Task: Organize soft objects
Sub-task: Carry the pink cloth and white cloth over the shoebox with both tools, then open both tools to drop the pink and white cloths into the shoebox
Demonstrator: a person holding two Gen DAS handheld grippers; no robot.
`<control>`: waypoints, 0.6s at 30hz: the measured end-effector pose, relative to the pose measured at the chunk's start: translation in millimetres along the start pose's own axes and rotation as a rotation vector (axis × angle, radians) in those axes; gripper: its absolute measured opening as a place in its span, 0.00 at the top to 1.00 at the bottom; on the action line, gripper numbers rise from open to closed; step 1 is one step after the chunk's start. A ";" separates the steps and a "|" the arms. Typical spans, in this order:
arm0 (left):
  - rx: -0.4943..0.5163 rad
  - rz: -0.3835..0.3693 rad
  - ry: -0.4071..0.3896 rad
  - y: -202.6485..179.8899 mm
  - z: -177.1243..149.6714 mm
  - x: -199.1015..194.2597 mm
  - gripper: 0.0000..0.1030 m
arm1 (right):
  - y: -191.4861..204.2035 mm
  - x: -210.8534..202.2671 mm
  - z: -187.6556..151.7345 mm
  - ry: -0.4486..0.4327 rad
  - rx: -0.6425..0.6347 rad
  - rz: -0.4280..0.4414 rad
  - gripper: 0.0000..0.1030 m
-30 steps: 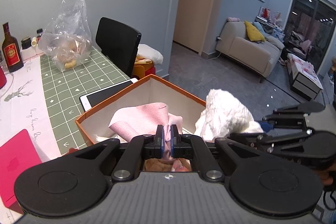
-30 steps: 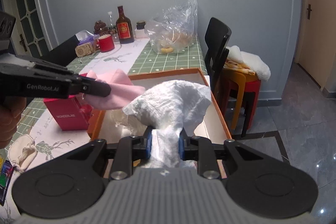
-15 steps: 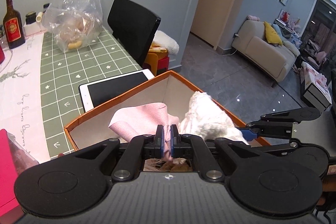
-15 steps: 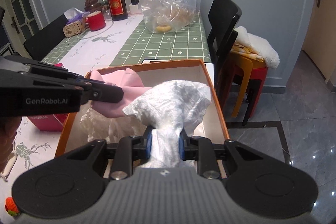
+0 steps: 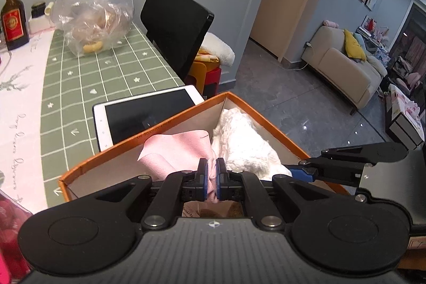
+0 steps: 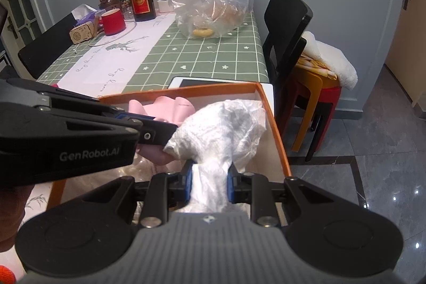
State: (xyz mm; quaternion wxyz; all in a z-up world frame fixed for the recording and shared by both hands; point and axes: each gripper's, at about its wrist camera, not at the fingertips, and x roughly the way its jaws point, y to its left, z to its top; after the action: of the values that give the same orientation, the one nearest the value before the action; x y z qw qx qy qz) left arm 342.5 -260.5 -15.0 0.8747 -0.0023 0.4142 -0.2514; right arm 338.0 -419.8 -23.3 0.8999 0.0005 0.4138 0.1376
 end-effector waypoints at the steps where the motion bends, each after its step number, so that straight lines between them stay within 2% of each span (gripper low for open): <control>1: -0.004 0.004 0.007 0.8 -0.7 4.1 0.95 | -2.0 2.7 -1.3 0.002 0.005 0.001 0.78; 7: -0.015 0.022 0.072 2.8 -7.7 23.6 0.93 | -7.7 20.2 -4.4 0.034 0.013 0.008 0.78; 9: -0.020 0.050 0.110 3.4 -9.3 29.8 0.85 | -4.8 26.6 -5.3 0.047 -0.003 0.002 0.78; 12: -0.034 0.088 0.128 6.5 -11.4 31.8 0.74 | 2.8 37.0 -7.1 0.069 -0.047 -0.025 0.73; 13: -0.040 0.090 0.122 7.7 -11.5 29.9 0.72 | 4.8 39.6 -7.7 0.075 -0.059 -0.033 0.69; 16: -0.054 0.078 0.098 11.6 -9.9 19.6 0.57 | 6.8 38.6 -8.7 0.071 -0.062 -0.026 0.59; 18: -0.061 0.069 0.083 14.5 -7.7 11.6 0.52 | 6.9 34.5 -9.1 0.060 -0.058 -0.014 0.56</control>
State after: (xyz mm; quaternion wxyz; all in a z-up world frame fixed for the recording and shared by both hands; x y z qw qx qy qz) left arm 349.4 -251.4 -31.5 0.8645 -0.0041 0.4575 -0.2081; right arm 351.0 -405.6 -54.2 0.8877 -0.0327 0.4362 0.1434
